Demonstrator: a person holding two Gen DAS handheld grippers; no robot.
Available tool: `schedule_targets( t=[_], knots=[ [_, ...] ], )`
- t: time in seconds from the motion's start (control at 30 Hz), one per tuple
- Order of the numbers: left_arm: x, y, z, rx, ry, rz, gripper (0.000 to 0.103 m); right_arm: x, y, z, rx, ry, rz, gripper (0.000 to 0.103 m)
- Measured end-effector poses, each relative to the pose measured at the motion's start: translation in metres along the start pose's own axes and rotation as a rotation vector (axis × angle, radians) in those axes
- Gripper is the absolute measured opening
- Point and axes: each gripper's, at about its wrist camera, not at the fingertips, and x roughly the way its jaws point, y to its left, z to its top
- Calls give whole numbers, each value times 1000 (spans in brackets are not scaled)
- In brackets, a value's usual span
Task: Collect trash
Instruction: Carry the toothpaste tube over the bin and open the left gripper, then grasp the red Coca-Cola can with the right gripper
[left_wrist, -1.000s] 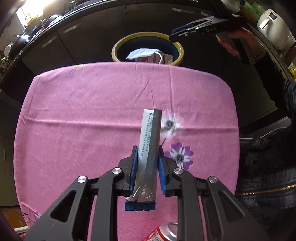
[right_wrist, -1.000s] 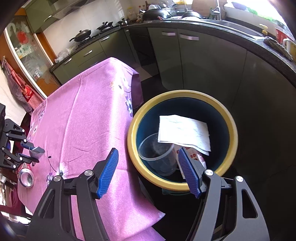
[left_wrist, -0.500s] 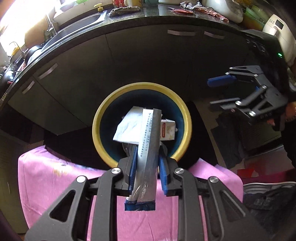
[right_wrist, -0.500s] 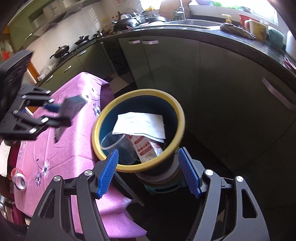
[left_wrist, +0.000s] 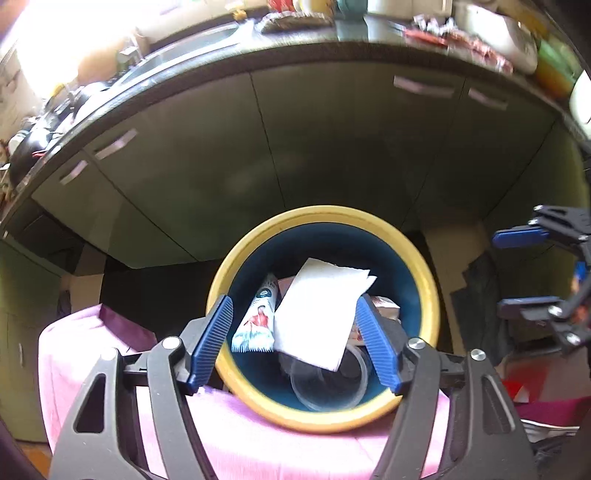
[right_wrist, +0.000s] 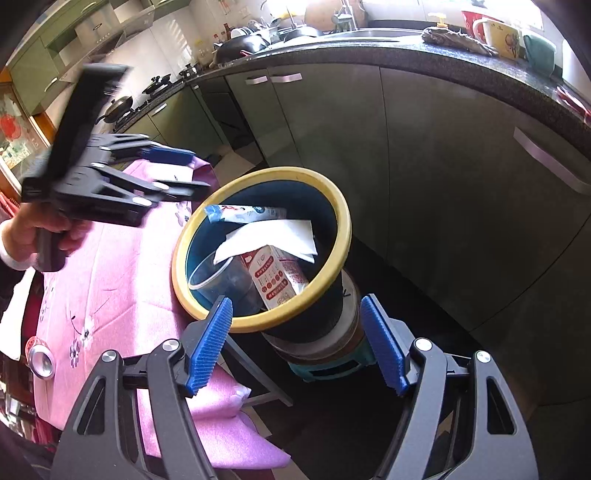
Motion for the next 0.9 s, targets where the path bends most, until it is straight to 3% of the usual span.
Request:
schedule_targets(
  t=[0.13, 0.3, 0.37, 0.5, 0.63, 0.73, 0.9],
  knots=[
    [-51, 1, -29, -51, -79, -7, 74, 2, 5, -5, -16, 8, 16, 72],
    [-111, -7, -90, -137, -147, 151, 78, 8, 31, -6, -94, 30, 49, 76],
    [-135, -3, -118, -219, -158, 214, 86, 11, 53, -6, -154, 44, 73, 76],
    [-177, 14, -176, -399, -166, 339, 89, 13, 112, -9, -312, 71, 147, 76],
    [-215, 31, -242, -552, -156, 426, 91, 8, 185, -22, -500, 100, 291, 79],
    [-245, 43, -291, -682, -172, 480, 91, 2, 250, -44, -668, 118, 415, 86],
    [-290, 48, -373, -852, -205, 574, 94, -2, 345, -90, -929, 144, 595, 88]
  ],
)
